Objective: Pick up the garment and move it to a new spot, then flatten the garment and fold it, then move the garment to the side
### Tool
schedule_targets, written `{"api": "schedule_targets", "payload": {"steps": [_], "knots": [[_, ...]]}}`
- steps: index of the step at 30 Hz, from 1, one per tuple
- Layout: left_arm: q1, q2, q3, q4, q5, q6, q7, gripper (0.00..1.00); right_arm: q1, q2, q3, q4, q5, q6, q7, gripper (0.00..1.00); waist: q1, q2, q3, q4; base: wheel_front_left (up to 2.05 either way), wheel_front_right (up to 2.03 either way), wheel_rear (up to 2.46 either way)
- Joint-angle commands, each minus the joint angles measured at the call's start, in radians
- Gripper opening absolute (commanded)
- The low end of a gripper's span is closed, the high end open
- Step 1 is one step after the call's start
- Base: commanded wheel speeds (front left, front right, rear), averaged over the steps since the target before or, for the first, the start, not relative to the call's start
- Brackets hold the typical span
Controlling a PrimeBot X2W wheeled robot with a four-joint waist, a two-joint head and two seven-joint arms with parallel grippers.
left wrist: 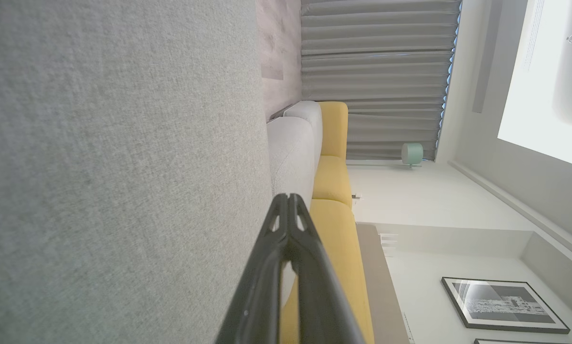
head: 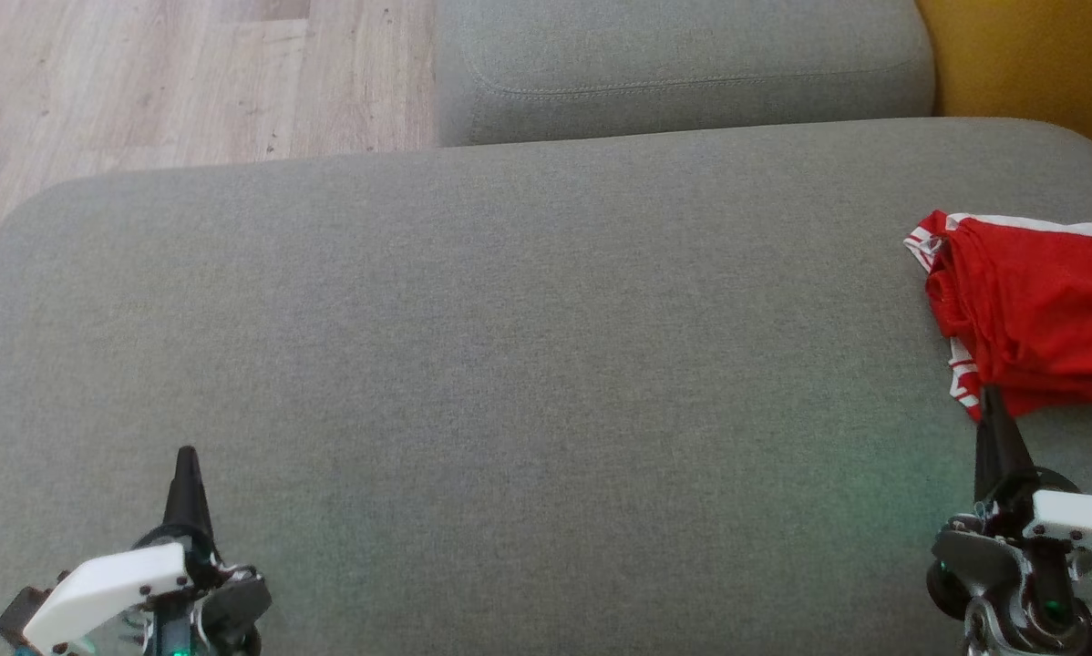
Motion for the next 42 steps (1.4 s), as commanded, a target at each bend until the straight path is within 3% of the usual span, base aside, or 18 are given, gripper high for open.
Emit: {"api": "schedule_targets", "payload": {"steps": [1,42], "knots": [[-0.049,0.004,0.04,-0.036,-0.001,-0.007,0.006,0.0,-0.049,-0.005,0.015,-0.037,-0.003,0.004,0.009,0.0,0.0,0.0,0.0,0.0,0.0,0.0,0.0],[-0.049,0.003,0.041,-0.036,0.001,-0.007,0.007,0.0,-0.05,0.001,0.007,-0.037,-0.01,0.004,0.015,0.0,0.0,0.0,0.0,0.0,0.0,0.0,0.0]]}}
